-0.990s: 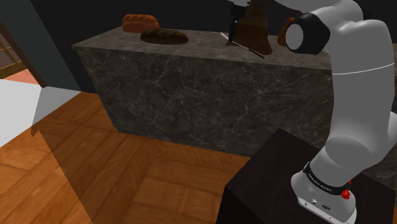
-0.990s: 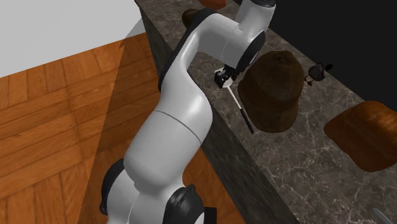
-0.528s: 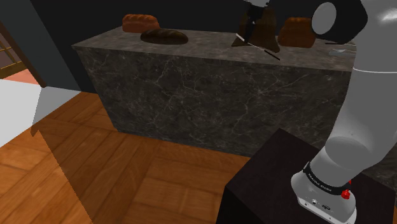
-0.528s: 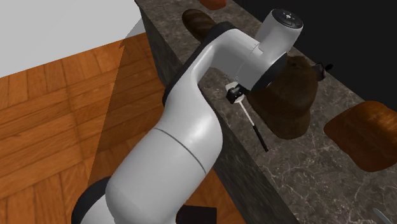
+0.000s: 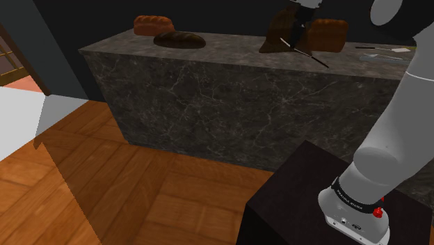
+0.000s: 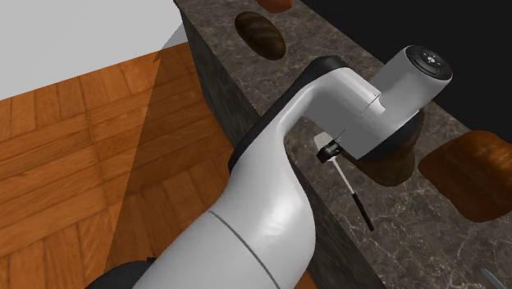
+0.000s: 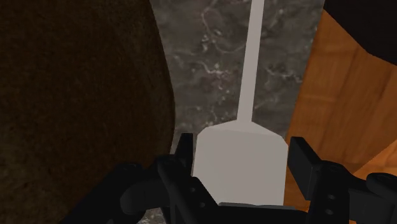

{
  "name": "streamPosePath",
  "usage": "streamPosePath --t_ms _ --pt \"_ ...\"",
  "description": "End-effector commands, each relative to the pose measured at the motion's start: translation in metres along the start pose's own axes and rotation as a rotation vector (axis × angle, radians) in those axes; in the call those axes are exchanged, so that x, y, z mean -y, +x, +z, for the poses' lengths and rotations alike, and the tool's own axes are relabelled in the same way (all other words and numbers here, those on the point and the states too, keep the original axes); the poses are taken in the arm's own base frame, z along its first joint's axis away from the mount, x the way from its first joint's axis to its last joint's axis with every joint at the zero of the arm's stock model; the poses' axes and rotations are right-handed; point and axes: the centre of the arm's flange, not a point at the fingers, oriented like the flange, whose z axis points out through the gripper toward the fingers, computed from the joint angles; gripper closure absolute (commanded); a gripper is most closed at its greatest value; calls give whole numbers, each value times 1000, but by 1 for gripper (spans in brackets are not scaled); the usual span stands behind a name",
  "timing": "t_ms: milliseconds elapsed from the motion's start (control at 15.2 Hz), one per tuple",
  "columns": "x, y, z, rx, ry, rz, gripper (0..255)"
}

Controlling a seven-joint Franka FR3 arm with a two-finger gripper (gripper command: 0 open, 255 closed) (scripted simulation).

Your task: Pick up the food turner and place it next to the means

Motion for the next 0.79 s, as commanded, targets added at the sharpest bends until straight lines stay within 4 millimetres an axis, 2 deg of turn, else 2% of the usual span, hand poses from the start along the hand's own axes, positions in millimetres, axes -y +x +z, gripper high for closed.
streamPosePath --t_ms 0,726 --pt "3 -27 -3 1 0 1 255" --pt "19 -170 -27 1 0 1 255"
